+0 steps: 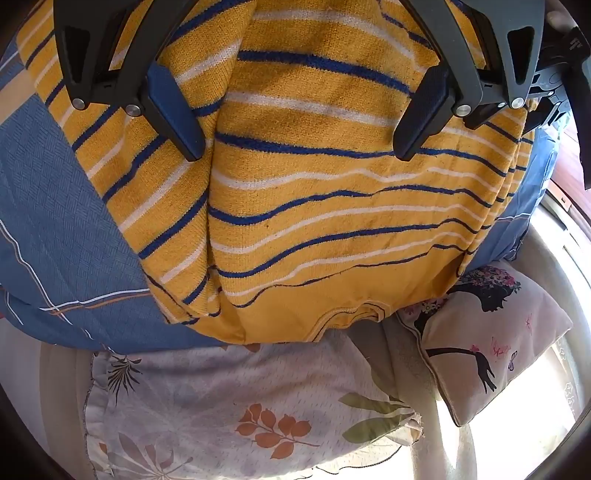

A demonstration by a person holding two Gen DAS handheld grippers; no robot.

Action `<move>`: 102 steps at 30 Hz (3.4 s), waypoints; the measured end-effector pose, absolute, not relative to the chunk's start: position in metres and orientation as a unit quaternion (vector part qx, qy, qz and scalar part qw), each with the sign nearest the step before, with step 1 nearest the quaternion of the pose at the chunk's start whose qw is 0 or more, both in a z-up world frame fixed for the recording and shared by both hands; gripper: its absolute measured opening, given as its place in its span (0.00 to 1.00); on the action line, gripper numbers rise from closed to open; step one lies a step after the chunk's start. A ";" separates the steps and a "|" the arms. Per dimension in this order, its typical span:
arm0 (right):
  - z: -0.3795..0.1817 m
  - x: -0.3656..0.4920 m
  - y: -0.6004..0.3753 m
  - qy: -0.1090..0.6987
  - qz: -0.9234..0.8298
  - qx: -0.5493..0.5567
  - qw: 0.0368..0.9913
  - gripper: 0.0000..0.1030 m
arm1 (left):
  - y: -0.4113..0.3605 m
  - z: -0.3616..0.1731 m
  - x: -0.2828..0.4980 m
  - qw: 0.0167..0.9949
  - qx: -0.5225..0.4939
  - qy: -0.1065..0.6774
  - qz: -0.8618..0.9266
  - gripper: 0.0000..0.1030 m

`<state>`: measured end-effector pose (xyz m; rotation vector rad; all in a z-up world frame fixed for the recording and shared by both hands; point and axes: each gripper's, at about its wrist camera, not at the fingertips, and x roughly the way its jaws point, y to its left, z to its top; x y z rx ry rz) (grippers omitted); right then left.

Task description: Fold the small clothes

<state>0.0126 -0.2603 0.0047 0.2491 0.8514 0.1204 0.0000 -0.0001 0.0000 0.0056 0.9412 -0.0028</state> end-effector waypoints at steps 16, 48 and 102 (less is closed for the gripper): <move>0.000 0.022 -0.252 0.426 0.017 0.092 0.900 1.00 | 0.000 0.002 0.001 0.892 0.000 0.453 -0.002 1.00; -0.004 0.031 -0.224 0.454 -0.019 -0.030 0.890 1.00 | -0.004 -0.001 0.003 0.894 0.029 0.447 0.021 1.00; -0.004 0.033 -0.224 0.456 -0.017 -0.030 0.890 1.00 | 0.004 -0.001 0.005 0.887 -0.006 0.460 0.048 1.00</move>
